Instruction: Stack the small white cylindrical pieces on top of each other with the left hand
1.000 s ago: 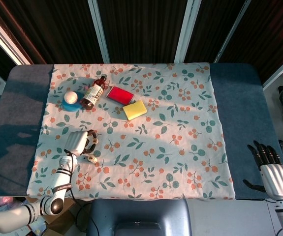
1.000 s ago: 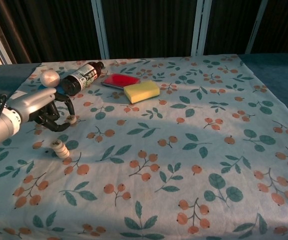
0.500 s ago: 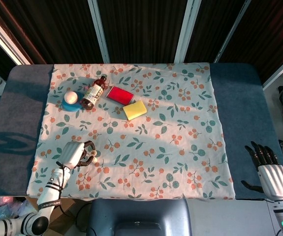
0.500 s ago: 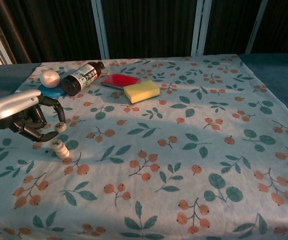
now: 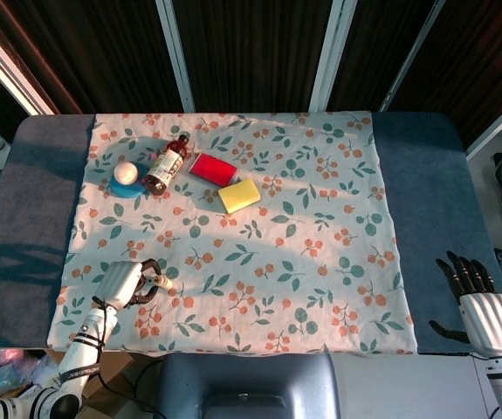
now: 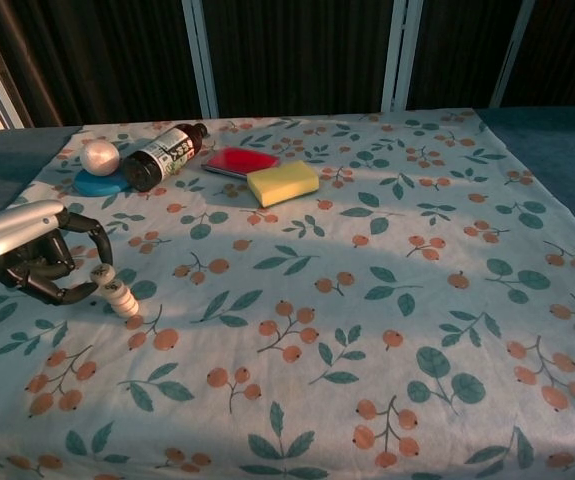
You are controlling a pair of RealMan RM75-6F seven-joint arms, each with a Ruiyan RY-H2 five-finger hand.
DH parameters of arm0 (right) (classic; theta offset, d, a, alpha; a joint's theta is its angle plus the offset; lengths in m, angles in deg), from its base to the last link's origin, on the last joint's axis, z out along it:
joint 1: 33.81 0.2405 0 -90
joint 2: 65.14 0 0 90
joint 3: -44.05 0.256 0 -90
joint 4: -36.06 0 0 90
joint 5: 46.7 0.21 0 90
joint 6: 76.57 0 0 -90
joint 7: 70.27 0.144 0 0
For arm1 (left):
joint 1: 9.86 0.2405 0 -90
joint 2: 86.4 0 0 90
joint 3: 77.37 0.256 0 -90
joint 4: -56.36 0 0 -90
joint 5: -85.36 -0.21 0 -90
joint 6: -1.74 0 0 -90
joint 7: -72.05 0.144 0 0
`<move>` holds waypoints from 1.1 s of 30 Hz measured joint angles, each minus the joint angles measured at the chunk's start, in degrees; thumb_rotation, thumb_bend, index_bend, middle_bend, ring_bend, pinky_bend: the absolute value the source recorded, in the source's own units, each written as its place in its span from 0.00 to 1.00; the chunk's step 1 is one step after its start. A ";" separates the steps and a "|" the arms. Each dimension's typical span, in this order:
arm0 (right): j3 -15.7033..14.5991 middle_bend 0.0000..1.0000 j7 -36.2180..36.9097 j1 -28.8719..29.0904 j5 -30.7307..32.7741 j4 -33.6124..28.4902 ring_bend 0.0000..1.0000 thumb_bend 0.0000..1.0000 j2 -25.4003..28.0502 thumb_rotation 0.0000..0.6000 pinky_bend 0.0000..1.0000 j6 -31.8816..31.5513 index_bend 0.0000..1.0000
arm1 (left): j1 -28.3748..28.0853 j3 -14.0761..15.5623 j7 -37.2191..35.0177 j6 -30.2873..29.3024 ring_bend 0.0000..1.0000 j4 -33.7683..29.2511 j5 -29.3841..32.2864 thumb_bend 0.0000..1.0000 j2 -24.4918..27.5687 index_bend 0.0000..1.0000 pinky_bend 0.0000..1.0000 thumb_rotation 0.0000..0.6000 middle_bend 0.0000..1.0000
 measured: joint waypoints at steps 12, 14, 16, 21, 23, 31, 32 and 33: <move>-0.03 0.00 0.07 0.00 -0.04 0.00 0.00 0.15 0.05 1.00 0.00 0.03 0.00 | -0.19 -0.56 -0.24 0.57 1.00 2.36 0.42 0.39 -1.90 0.51 1.00 1.00 1.00; -0.02 0.00 0.14 0.01 -0.02 -0.01 0.00 0.15 0.07 1.00 0.00 0.02 0.00 | -0.29 -0.56 0.17 0.52 1.00 2.42 0.29 0.39 -2.12 0.51 1.00 1.00 1.00; 0.03 0.00 0.27 -0.04 0.03 -0.01 0.00 0.15 0.11 1.00 0.00 -0.10 0.00 | -0.30 -0.55 0.47 0.28 1.00 2.47 0.08 0.39 -2.27 0.51 1.00 1.00 1.00; 0.02 0.00 0.51 -0.08 -0.02 0.02 0.00 0.15 0.21 1.00 0.00 -0.16 0.00 | -0.31 -0.59 0.90 0.46 1.00 3.11 0.49 0.39 -2.71 0.50 1.00 1.00 1.00; 0.06 0.00 0.54 -0.08 0.04 0.00 0.00 0.15 0.22 1.00 0.00 -0.20 0.00 | -0.35 -0.65 0.90 0.72 1.00 3.38 0.71 0.39 -2.86 0.50 1.00 1.00 1.00; 0.11 0.00 0.31 -0.03 0.20 -0.03 0.00 0.15 0.16 1.00 0.00 -0.02 0.00 | -0.40 -0.62 0.85 1.20 1.00 3.56 0.72 0.39 -2.72 0.46 1.00 1.00 1.00; 0.13 0.00 0.31 -0.03 0.23 -0.04 0.00 0.15 0.15 1.00 0.00 -0.03 0.00 | -0.39 -0.61 0.77 1.29 1.00 3.56 0.72 0.39 -2.68 0.45 1.00 1.00 1.00; 0.13 0.00 0.30 -0.04 0.25 -0.04 0.00 0.15 0.15 1.00 0.00 -0.04 0.00 | -0.38 -0.61 0.69 1.35 1.00 3.61 0.75 0.39 -2.67 0.44 1.00 1.00 1.00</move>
